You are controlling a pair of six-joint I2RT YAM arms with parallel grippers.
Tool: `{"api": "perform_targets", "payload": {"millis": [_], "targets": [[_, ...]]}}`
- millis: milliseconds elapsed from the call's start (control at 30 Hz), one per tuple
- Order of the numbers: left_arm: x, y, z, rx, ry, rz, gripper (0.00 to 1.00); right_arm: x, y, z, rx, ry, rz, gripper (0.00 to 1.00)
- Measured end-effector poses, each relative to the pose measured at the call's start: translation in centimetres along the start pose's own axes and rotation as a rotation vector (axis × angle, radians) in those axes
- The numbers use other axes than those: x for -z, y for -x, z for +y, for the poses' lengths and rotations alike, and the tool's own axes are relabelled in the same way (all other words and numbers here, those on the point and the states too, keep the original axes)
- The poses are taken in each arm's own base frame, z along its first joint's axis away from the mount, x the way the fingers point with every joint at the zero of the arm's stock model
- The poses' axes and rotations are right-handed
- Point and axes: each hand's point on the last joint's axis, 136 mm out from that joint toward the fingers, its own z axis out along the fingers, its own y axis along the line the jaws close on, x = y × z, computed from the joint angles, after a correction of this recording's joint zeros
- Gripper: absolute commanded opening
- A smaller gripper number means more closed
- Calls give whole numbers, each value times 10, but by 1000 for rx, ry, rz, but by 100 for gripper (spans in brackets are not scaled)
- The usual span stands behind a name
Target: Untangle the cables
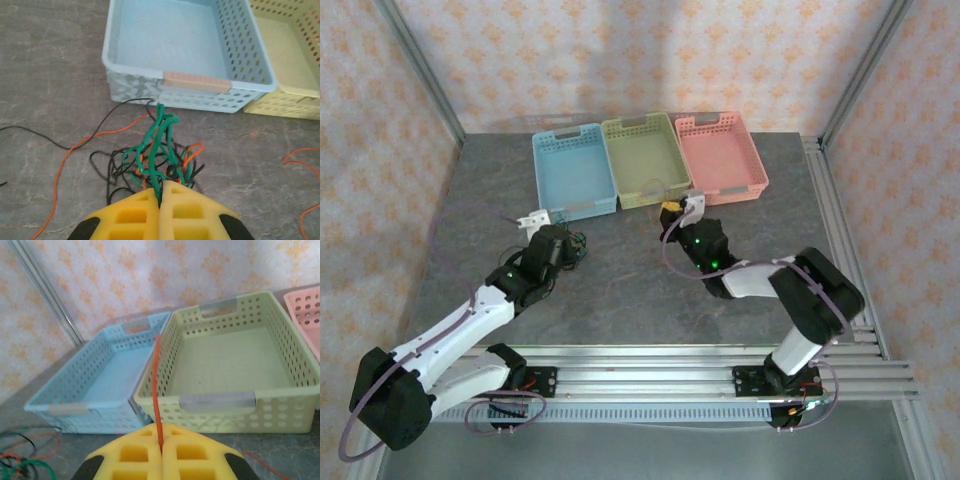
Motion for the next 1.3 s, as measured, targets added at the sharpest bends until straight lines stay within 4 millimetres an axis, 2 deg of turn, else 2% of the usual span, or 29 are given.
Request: {"api": "perform_targets", "payload": {"millis": [67, 133, 267, 367, 433, 567, 667, 733, 833, 1033, 1133, 1300], "targets": [[3, -2, 7, 10, 1, -12, 0, 6, 17, 4, -30, -5, -5, 0], [6, -1, 9, 23, -8, -30, 0, 12, 23, 5, -67, -21, 29, 0], [10, 5, 9, 43, -29, -61, 0, 20, 4, 0, -131, -80, 196, 0], [9, 8, 6, 46, -37, -74, 0, 36, -21, -5, -142, -130, 326, 0], [6, 9, 4, 37, -38, -80, 0, 46, -30, -6, -140, -155, 391, 0], [-8, 2, 5, 6, 7, -62, 0, 54, -24, -5, -139, -161, 410, 0], [-16, -3, 7, -9, 36, -39, 0, 54, -30, -6, -152, -167, 430, 0], [-18, -3, 7, -12, 41, -37, 0, 54, -40, -8, -159, -185, 468, 1], [-17, -2, 7, -10, 40, -40, 0, 49, -54, -12, -159, -224, 551, 9], [-16, 0, 7, -4, 40, -48, 0, 25, -76, -13, -129, -277, 719, 14], [-16, 1, 8, -4, 44, -52, 0, 16, -84, -14, -105, -282, 754, 21], [-16, 1, 9, -4, 50, -56, 0, 8, -91, -18, -62, -265, 717, 22]]}}
